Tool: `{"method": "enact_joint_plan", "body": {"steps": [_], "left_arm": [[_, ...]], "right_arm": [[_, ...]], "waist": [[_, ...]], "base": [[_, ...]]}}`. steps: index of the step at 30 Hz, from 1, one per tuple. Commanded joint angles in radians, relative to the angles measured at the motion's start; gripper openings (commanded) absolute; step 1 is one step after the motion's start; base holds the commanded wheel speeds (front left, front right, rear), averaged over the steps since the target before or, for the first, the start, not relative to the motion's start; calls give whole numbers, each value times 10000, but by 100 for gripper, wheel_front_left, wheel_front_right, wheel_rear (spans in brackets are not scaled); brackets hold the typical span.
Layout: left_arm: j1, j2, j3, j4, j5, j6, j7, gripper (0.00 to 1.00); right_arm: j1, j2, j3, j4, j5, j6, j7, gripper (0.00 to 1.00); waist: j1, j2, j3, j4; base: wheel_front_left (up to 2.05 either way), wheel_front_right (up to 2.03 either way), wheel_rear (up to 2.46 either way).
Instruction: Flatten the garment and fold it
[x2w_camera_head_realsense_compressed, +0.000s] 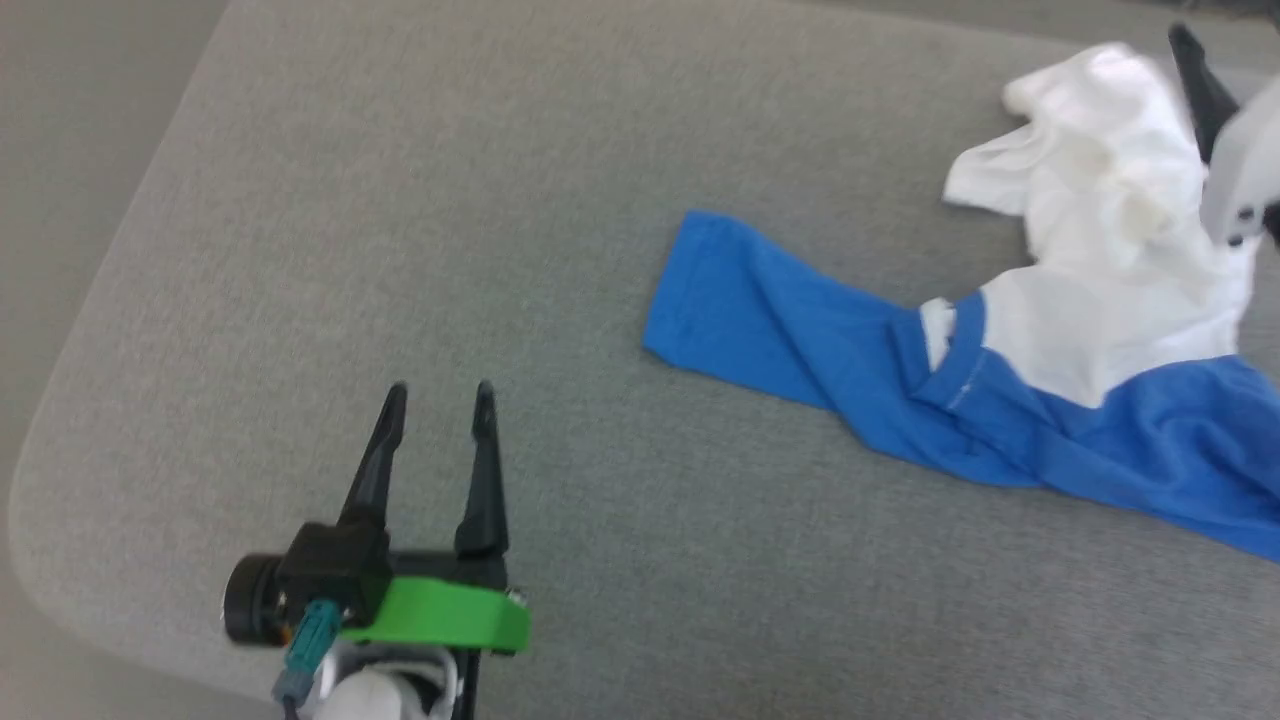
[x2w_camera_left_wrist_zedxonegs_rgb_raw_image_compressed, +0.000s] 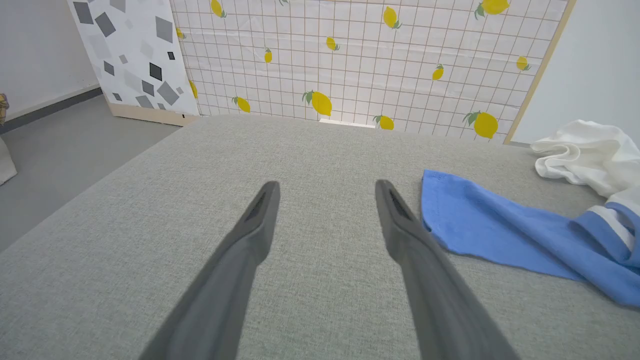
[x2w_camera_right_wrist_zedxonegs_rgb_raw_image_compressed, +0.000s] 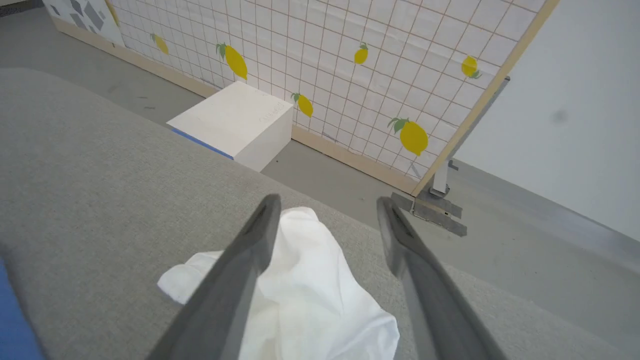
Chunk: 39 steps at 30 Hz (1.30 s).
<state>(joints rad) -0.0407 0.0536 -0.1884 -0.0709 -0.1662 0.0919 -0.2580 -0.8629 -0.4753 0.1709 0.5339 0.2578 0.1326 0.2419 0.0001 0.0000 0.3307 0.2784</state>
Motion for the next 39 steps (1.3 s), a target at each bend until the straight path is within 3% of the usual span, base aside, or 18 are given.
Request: {"method": "enact_joint_plan", "body": {"steps": [1,8,11,14,18,20,28,33,39], "left_arm": [[264,21,118,23,79,-77,-38,100],[1326,127,550,-182,261,-255,-38,100],[1704,123,606,-220,317,-318,-38,100],[2000,116,628,-247,398,-366,-38,100],[2105,109,652,-319,479,-439,-38,100],[2021,135,668,-363,551,-491,-38,100],[476,603,227,-23,1004,-1163,235,100],[-1399,1011,-724,1178,1129,-1943,2507,100],[-3516,1252,-2076,2606,645,-2205,4285,100]], "right_arm": [[518,31,-225,-259,66,-19,-127,100],[3811,432,-1671,-2891,-348,-19,-524,100],[5478,1143,-2595,-4213,-691,-19,-747,100],[7364,2261,-3573,-5637,-1066,-19,-1114,100],[9496,3647,-4100,-7269,-1679,-19,-1409,100],[10191,4021,-4196,-7779,-1820,-19,-1478,100],[10635,4245,-4299,-8380,-1246,-19,-1581,100],[10303,4248,-4429,-8467,-1170,-19,-1594,100],[9937,4249,-4208,-8575,-1149,-19,-1451,100]], "waist": [[-1,0,-1108,-903],[-1,0,-2042,-1592],[-1,0,-2235,-1768],[-1,0,-2374,-1866],[-1,0,-2362,-1940],[-1,0,-2298,-2012],[-1,0,-1751,-2148],[-1,0,-1250,-2034],[-1,0,-522,-2110]], "base": [[0,0,0],[0,0,0],[0,0,0],[0,0,0],[0,0,0],[0,0,0],[0,0,0],[0,0,0],[0,0,0]]}}
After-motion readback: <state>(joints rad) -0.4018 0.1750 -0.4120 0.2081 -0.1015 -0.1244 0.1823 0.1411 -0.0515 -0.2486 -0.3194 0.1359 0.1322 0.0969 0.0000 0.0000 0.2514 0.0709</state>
